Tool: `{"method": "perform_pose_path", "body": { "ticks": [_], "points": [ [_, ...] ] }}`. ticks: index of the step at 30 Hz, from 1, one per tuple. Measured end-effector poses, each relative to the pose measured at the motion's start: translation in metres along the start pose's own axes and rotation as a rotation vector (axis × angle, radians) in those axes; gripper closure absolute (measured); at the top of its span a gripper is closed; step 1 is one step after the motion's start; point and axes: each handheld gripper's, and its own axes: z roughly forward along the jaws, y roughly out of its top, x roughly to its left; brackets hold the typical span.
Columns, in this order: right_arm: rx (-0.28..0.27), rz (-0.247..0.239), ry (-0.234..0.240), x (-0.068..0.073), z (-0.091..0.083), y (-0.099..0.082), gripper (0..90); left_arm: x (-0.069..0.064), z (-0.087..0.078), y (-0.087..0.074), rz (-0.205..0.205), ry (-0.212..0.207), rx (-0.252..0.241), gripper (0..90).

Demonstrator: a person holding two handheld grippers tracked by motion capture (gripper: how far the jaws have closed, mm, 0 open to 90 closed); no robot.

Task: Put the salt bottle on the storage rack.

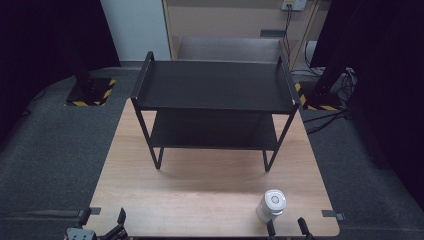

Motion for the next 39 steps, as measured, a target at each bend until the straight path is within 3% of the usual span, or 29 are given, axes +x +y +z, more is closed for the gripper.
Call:
{"method": "perform_pose_path", "body": {
  "ticks": [25, 39],
  "points": [
    [0.006, -0.019, -0.018, 0.012, 0.011, -0.005, 3.5, 0.000, -0.001, 0.000, 0.000, -0.013, -0.003, 2.5],
    [0.005, -0.076, -0.022, 0.022, 0.038, -0.003, 8.8, 0.000, 0.001, 0.001, 0.000, -0.018, 0.005, 2.6]
  ]
}}
